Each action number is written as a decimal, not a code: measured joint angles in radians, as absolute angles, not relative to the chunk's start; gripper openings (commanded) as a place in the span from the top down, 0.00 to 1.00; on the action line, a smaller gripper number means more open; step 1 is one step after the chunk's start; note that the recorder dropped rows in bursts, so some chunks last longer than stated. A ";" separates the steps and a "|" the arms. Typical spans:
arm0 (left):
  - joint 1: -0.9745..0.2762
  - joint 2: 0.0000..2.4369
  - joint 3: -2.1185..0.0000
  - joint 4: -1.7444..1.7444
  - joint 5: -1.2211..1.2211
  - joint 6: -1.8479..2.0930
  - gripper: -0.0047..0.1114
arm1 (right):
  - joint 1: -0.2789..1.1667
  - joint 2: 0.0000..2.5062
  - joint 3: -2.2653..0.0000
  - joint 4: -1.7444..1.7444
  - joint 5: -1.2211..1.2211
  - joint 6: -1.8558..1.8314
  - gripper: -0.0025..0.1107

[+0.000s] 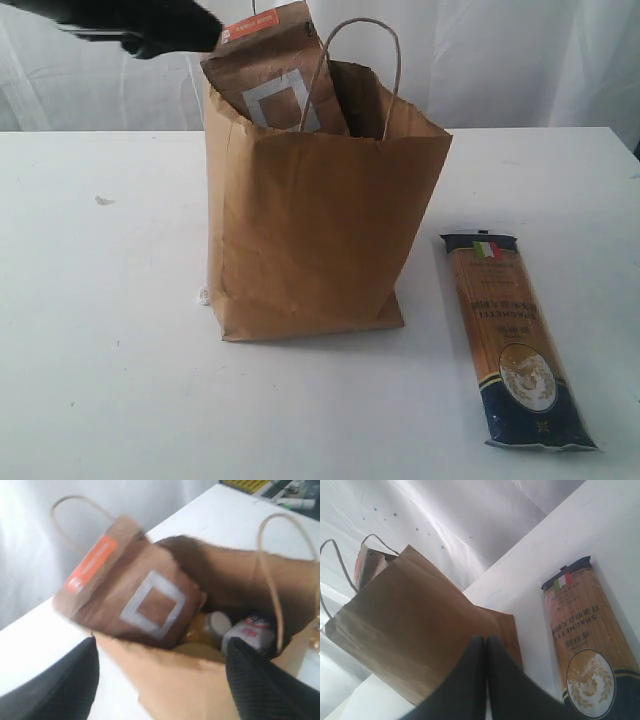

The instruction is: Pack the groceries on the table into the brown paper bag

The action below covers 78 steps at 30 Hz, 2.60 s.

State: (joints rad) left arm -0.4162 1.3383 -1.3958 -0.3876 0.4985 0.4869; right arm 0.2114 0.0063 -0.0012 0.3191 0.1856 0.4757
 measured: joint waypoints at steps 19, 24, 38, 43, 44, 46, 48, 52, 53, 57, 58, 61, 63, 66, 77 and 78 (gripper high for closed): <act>-0.304 1.190 -1.040 -0.144 0.627 0.181 0.34 | 0.211 0.006 -0.001 0.319 0.186 0.476 0.98; -0.304 1.190 -0.874 -0.232 0.502 0.187 0.34 | 0.211 0.006 -0.001 0.319 0.186 0.476 0.98; -0.345 1.394 -0.765 -0.541 0.218 0.390 0.34 | 0.211 0.006 -0.001 0.319 0.186 0.476 0.98; -0.346 1.498 -0.765 -0.557 0.064 0.390 0.34 | 0.211 0.006 -0.001 0.319 0.186 0.476 0.98; -0.346 1.518 -0.765 -0.557 0.042 0.390 0.34 | 0.211 0.006 -0.001 0.319 0.186 0.476 0.98; -0.346 1.554 -0.765 -0.557 0.011 0.390 0.34 | 0.211 0.006 -0.001 0.319 0.186 0.476 0.98; -0.346 1.591 -0.765 -0.557 -0.014 0.390 0.34 | 0.211 0.006 -0.001 0.319 0.186 0.476 0.98; -0.346 1.648 -0.765 -0.559 -0.033 0.390 0.34 | 0.211 0.006 -0.001 0.319 0.186 0.476 0.98; -0.346 1.658 -0.765 -0.559 -0.033 0.390 0.34 | 0.211 0.006 -0.001 0.319 0.186 0.476 0.98; -0.346 1.679 -0.806 -0.559 0.000 0.390 0.34 | 0.211 0.006 -0.001 0.319 0.186 0.476 0.98; -0.346 1.682 -0.824 -0.559 0.017 0.390 0.34 | 0.211 0.006 -0.001 0.319 0.186 0.476 0.98; -0.346 1.691 -0.875 -0.559 0.050 0.390 0.34 | 0.211 0.006 -0.001 0.319 0.186 0.476 0.98; -0.346 1.700 -0.905 -0.559 0.067 0.390 0.34 | 0.211 0.006 -0.001 0.319 0.186 0.476 0.98; -0.346 1.722 -0.940 -0.559 0.082 0.390 0.34 | 0.211 0.006 -0.001 0.319 0.186 0.476 0.98; -0.348 1.813 -0.985 -0.559 0.089 0.390 0.34 | 0.211 0.006 -0.001 0.319 0.186 0.476 0.98; -0.348 1.822 -0.985 -0.561 0.089 0.390 0.34 | 0.211 0.006 -0.001 0.319 0.186 0.476 0.98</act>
